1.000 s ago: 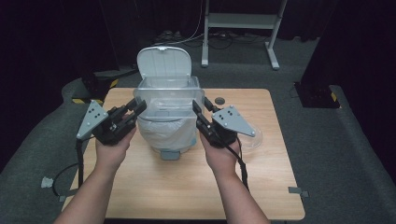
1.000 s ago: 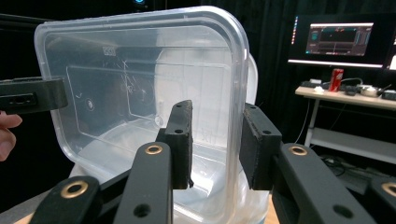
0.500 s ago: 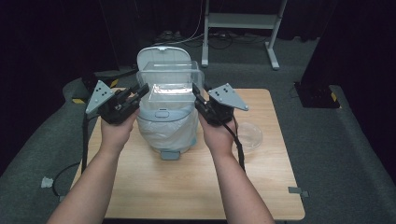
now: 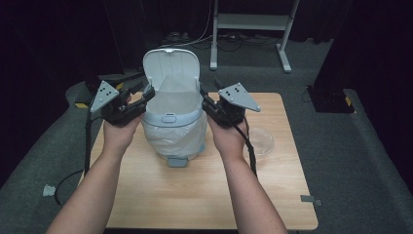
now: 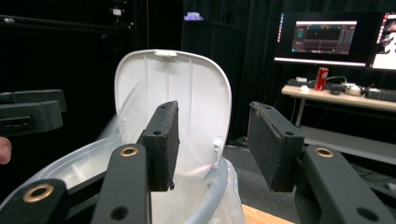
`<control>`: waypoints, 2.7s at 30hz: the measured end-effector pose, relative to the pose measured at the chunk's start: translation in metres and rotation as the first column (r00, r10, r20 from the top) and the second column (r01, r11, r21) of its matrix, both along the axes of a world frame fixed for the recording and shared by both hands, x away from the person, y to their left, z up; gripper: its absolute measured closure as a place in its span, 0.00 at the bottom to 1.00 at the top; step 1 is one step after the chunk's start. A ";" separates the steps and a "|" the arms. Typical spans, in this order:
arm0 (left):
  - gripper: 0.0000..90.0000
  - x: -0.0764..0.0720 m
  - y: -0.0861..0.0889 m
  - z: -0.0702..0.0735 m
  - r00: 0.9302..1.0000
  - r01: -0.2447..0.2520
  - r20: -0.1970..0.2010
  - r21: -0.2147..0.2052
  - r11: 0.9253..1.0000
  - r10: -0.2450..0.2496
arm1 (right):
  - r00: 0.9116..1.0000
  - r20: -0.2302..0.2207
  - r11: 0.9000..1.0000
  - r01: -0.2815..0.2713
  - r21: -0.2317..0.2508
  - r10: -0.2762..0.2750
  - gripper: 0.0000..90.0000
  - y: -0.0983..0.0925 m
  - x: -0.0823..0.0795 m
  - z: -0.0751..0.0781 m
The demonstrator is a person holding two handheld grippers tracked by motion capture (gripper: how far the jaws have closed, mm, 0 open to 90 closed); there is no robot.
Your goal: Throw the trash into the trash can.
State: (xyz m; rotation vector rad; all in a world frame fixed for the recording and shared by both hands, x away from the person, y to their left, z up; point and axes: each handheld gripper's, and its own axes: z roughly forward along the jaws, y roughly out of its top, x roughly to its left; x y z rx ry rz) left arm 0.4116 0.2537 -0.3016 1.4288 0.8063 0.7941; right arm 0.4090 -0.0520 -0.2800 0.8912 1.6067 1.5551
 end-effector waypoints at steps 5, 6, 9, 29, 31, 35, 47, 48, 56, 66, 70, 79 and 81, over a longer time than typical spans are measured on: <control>0.52 -0.013 0.001 0.000 1.000 0.018 0.004 0.013 1.000 -0.018 | 1.000 -0.005 1.000 -0.006 -0.011 0.006 0.61 -0.002 -0.008 -0.006; 0.52 -0.016 0.001 -0.001 1.000 0.019 0.003 0.019 1.000 -0.019 | 1.000 -0.006 1.000 -0.006 -0.014 0.006 0.61 -0.003 -0.010 -0.008; 0.52 -0.028 0.001 -0.007 1.000 0.013 0.001 0.039 0.999 -0.013 | 1.000 -0.022 1.000 -0.002 -0.022 0.002 0.61 -0.009 -0.015 -0.020; 0.53 -0.092 0.026 -0.138 0.977 -0.040 -0.205 0.078 0.996 0.055 | 0.967 -0.238 0.993 0.072 -0.092 -0.092 0.59 -0.079 -0.055 -0.137; 0.53 -0.093 0.026 -0.152 0.968 -0.035 -0.243 0.098 0.995 0.058 | 0.961 -0.252 0.990 0.089 -0.109 -0.114 0.59 -0.085 -0.056 -0.144; 0.52 -0.095 0.021 -0.178 0.955 -0.030 -0.288 0.151 0.988 0.073 | 0.944 -0.279 0.980 0.141 -0.137 -0.175 0.57 -0.102 -0.051 -0.156; 0.50 -0.092 0.014 -0.215 0.923 -0.012 -0.376 0.186 0.983 0.082 | 0.832 -0.411 0.928 0.330 -0.175 -0.373 0.40 -0.154 0.001 -0.187; 0.50 -0.092 0.016 -0.215 0.924 0.003 -0.375 0.214 0.977 0.079 | 0.827 -0.420 0.928 0.333 -0.167 -0.373 0.41 -0.158 0.005 -0.188; 0.50 -0.093 0.018 -0.216 0.921 0.008 -0.384 0.195 0.981 0.069 | 0.798 -0.475 0.927 0.349 -0.138 -0.371 0.41 -0.174 0.026 -0.196; 0.50 -0.094 0.018 -0.216 0.922 0.013 -0.381 0.194 0.981 0.063 | 0.823 -0.515 0.971 0.210 -0.113 -0.238 0.43 -0.165 0.029 -0.206; 0.50 -0.094 0.016 -0.216 0.926 0.005 -0.374 0.169 0.986 0.060 | 0.849 -0.499 0.985 0.139 -0.107 -0.174 0.43 -0.152 0.020 -0.208; 0.50 -0.095 0.014 -0.215 0.928 0.007 -0.368 0.164 0.986 0.054 | 0.875 -0.475 0.987 0.023 -0.156 -0.096 0.45 -0.110 -0.012 -0.206; 0.50 -0.097 0.013 -0.215 0.929 0.008 -0.365 0.161 0.987 0.052 | 0.878 -0.470 0.987 0.014 -0.163 -0.090 0.45 -0.106 -0.015 -0.206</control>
